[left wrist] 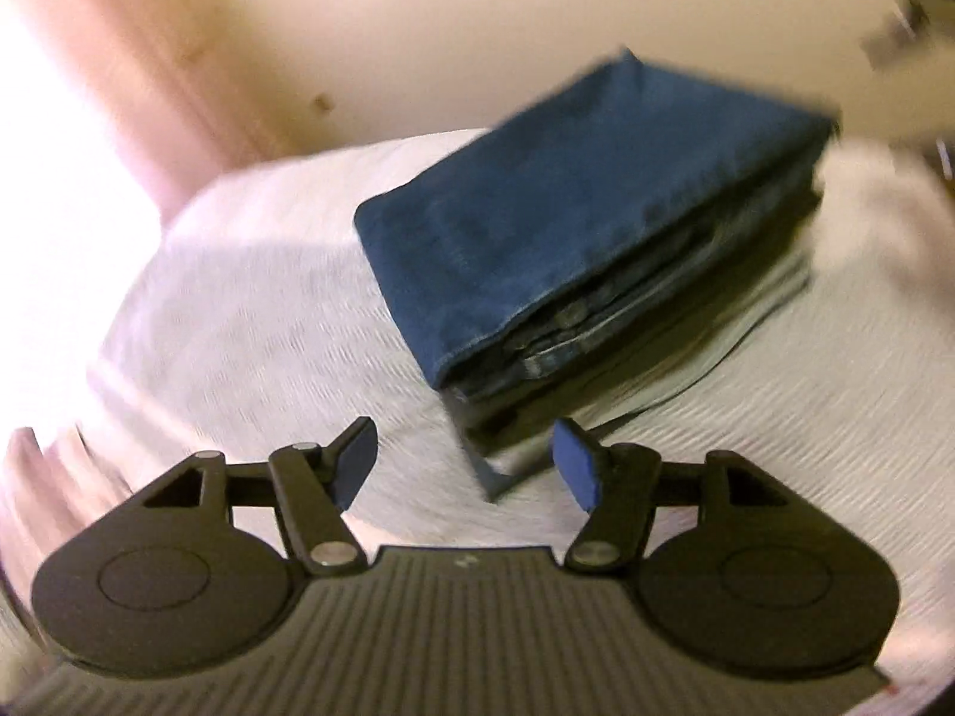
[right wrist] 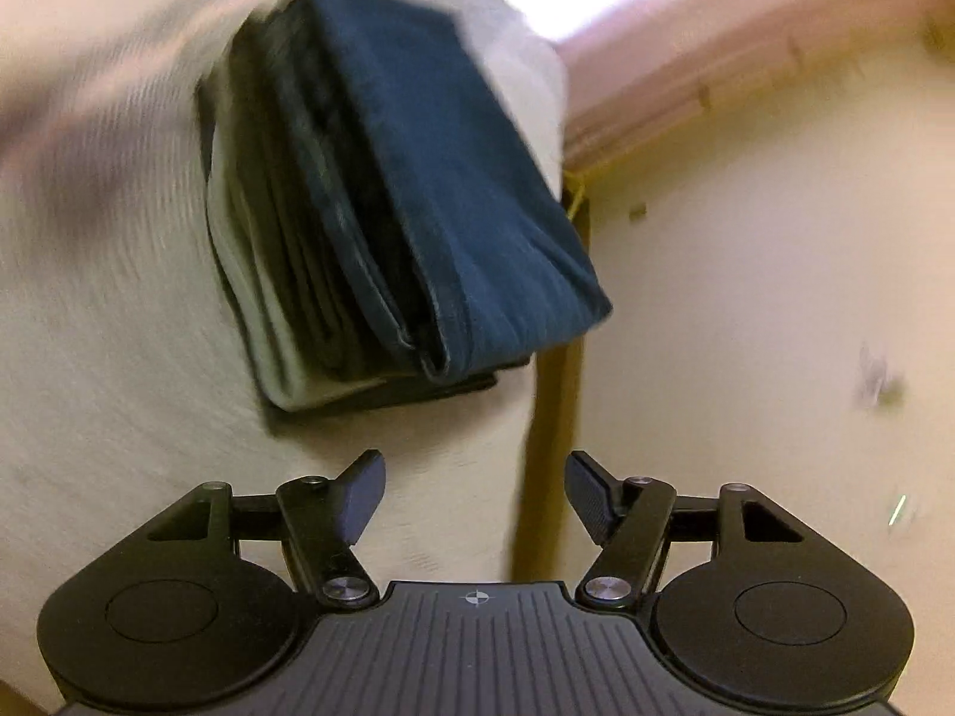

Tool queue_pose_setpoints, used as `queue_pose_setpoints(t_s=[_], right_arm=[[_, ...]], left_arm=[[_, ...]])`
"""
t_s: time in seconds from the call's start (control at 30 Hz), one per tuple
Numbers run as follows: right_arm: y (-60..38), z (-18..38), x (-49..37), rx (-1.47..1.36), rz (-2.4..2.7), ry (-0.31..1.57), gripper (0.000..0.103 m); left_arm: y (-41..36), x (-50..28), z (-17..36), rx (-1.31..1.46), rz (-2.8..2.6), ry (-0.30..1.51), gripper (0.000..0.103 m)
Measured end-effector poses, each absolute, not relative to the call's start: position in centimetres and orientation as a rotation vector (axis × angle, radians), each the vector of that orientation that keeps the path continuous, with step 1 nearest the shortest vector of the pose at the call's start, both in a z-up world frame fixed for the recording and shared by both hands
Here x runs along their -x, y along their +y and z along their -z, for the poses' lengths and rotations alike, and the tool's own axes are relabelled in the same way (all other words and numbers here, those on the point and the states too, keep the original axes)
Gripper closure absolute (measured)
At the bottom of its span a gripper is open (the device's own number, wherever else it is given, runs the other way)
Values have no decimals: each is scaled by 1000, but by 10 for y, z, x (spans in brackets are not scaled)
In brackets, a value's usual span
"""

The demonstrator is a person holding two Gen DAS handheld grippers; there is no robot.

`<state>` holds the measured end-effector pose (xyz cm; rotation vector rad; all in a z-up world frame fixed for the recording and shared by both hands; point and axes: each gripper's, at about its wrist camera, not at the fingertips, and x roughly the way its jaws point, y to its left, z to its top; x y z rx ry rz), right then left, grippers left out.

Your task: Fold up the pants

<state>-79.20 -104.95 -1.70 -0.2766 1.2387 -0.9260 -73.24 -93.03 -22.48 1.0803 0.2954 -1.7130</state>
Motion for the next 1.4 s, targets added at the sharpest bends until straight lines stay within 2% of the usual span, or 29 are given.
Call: queue_pose_setpoints(t_s=[0.17, 0.3, 0.37, 0.57, 0.67, 0.93, 1.4], right_arm=[[-1029, -42, 781, -282, 1023, 935, 35], [-1004, -80, 792, -703, 1132, 657, 33], [-991, -93, 792, -799, 1173, 574, 33], [-960, -144, 769, -776, 1219, 540, 33], [-943, -147, 758, -754, 1239, 536, 33], [-938, -109, 724, -763, 1253, 535, 32], [-921, -110, 707, -747, 1268, 559, 32]], left_arm=[[-895, 724, 186, -823, 1664, 622, 17], [-863, 722, 162, -732, 1645, 714, 3], [-850, 719, 153, -722, 1644, 705, 1], [-819, 708, 132, -693, 1654, 683, 1], [-806, 703, 122, -677, 1641, 679, 1], [-787, 695, 114, -657, 1632, 689, 1], [-772, 681, 110, -638, 1606, 681, 1]])
